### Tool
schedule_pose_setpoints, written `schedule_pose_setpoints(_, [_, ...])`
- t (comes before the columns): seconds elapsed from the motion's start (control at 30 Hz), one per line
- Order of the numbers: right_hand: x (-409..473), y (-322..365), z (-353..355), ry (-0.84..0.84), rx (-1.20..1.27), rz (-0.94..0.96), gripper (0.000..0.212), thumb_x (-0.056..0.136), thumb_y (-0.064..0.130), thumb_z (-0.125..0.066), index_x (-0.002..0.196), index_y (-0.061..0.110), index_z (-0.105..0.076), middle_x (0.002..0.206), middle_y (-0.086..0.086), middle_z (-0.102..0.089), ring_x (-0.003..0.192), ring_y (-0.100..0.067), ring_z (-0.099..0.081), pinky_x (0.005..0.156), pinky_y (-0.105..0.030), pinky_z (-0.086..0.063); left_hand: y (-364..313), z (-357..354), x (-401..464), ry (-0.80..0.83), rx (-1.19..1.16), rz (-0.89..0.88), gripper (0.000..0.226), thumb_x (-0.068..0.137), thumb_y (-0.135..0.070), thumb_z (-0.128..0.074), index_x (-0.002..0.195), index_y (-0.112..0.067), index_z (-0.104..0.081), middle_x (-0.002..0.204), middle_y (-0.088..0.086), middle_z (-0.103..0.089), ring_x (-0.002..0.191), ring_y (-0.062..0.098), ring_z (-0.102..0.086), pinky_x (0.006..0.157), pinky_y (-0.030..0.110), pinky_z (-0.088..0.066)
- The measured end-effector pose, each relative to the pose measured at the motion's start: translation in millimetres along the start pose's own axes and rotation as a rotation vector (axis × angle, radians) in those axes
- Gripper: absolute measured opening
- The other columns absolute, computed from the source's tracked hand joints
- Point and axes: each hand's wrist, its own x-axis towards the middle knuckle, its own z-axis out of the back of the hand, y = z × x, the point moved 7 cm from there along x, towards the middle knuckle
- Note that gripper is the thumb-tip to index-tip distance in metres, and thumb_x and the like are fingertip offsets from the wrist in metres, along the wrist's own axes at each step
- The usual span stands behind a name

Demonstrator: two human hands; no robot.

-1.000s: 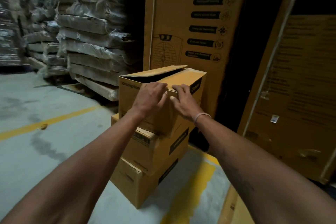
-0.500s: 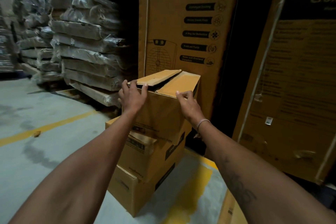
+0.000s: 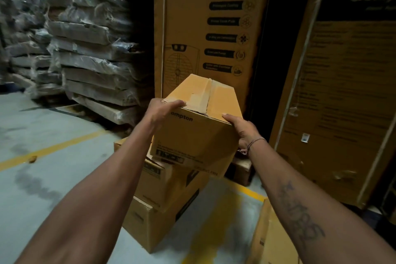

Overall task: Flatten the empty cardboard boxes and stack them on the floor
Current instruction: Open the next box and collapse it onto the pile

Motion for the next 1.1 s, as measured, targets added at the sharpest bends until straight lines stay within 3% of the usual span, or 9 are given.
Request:
schedule_pose_setpoints(0.1, [-16, 9, 28, 0.003, 0.017, 0.034, 0.057, 0.074, 0.036, -0.092, 0.117, 0.007, -0.07, 0.1, -0.016, -0.077, 0.091, -0.032, -0.075, 0.09, -0.049, -0.061, -30, -19, -23, 0.025, 0.045, -0.101, 0.063, 0.079, -0.044, -0.086, 0.126, -0.007, -0.067, 0.107, 0.008, -0.075, 0.099, 0.023, -0.073, 0.089, 0.042, -0.062])
schedule_pose_setpoints(0.17, [-32, 15, 55, 0.002, 0.042, 0.044, 0.041, 0.082, 0.031, -0.087, 0.111, 0.008, -0.07, 0.09, -0.014, -0.077, 0.078, -0.026, -0.075, 0.071, -0.036, -0.063, -49, -38, -42, 0.052, 0.063, -0.149, 0.06, 0.082, -0.044, -0.083, 0.127, -0.008, -0.067, 0.107, 0.007, -0.075, 0.098, 0.022, -0.073, 0.086, 0.04, -0.062])
schedule_pose_setpoints(0.37, [-85, 9, 162, -0.066, 0.092, 0.05, 0.042, 0.083, 0.027, -0.086, 0.117, 0.009, -0.068, 0.099, -0.017, -0.077, 0.072, -0.025, -0.076, 0.058, -0.033, -0.062, -63, -127, -104, 0.231, 0.08, -0.193, 0.048, 0.087, -0.038, -0.079, 0.126, -0.014, -0.064, 0.11, 0.005, -0.074, 0.101, 0.023, -0.071, 0.091, 0.047, -0.06])
schedule_pose_setpoints(0.5, [-118, -13, 247, -0.181, 0.023, 0.072, 0.042, 0.083, 0.021, -0.087, 0.119, 0.01, -0.069, 0.105, -0.016, -0.077, 0.083, -0.026, -0.076, 0.068, -0.039, -0.065, -18, -200, -147, 0.398, 0.058, -0.093, 0.047, 0.089, -0.035, -0.079, 0.129, -0.018, -0.059, 0.117, 0.002, -0.07, 0.108, 0.021, -0.067, 0.093, 0.042, -0.058])
schedule_pose_setpoints(0.6, [-135, -47, 309, -0.262, -0.094, 0.06, 0.055, 0.072, 0.032, -0.093, 0.12, 0.017, -0.07, 0.109, -0.01, -0.078, 0.102, -0.031, -0.074, 0.089, -0.051, -0.062, 35, -252, -188, 0.52, 0.03, -0.003, 0.045, 0.092, -0.033, -0.077, 0.129, -0.017, -0.059, 0.12, 0.001, -0.068, 0.111, 0.02, -0.066, 0.088, 0.036, -0.056])
schedule_pose_setpoints(0.73, [-149, -116, 382, -0.328, -0.236, -0.026, 0.061, 0.065, 0.047, -0.093, 0.116, 0.022, -0.071, 0.106, 0.001, -0.079, 0.102, -0.024, -0.074, 0.097, -0.049, -0.058, 109, -306, -239, 0.596, -0.028, 0.087, 0.036, 0.093, -0.025, -0.077, 0.125, -0.016, -0.061, 0.122, 0.001, -0.068, 0.118, 0.025, -0.064, 0.093, 0.037, -0.052])
schedule_pose_setpoints(0.8, [-158, -154, 408, -0.347, -0.281, -0.093, 0.078, 0.056, 0.058, -0.093, 0.122, 0.024, -0.069, 0.11, 0.005, -0.078, 0.104, -0.021, -0.073, 0.099, -0.049, -0.057, 146, -327, -262, 0.63, -0.027, 0.118, 0.048, 0.092, -0.031, -0.078, 0.133, -0.016, -0.058, 0.132, 0.0, -0.062, 0.129, 0.025, -0.058, 0.101, 0.04, -0.049])
schedule_pose_setpoints(0.97, [-196, -244, 442, -0.393, -0.258, -0.224, 0.082, 0.065, 0.056, -0.087, 0.135, 0.024, -0.058, 0.122, 0.002, -0.072, 0.109, -0.022, -0.067, 0.101, -0.047, -0.054, 210, -357, -297, 0.694, 0.026, 0.185, 0.088, 0.088, -0.041, -0.08, 0.16, -0.023, -0.032, 0.158, -0.006, -0.042, 0.146, 0.022, -0.04, 0.119, 0.046, -0.038])
schedule_pose_setpoints(1.1, [-207, -291, 448, -0.412, -0.074, -0.233, 0.091, 0.072, 0.051, -0.09, 0.148, 0.027, -0.046, 0.127, 0.003, -0.069, 0.113, -0.02, -0.067, 0.095, -0.038, -0.056, 216, -372, -298, 0.744, 0.11, 0.139, 0.082, 0.089, -0.034, -0.08, 0.156, -0.022, -0.034, 0.144, -0.002, -0.057, 0.13, 0.02, -0.056, 0.113, 0.046, -0.045])
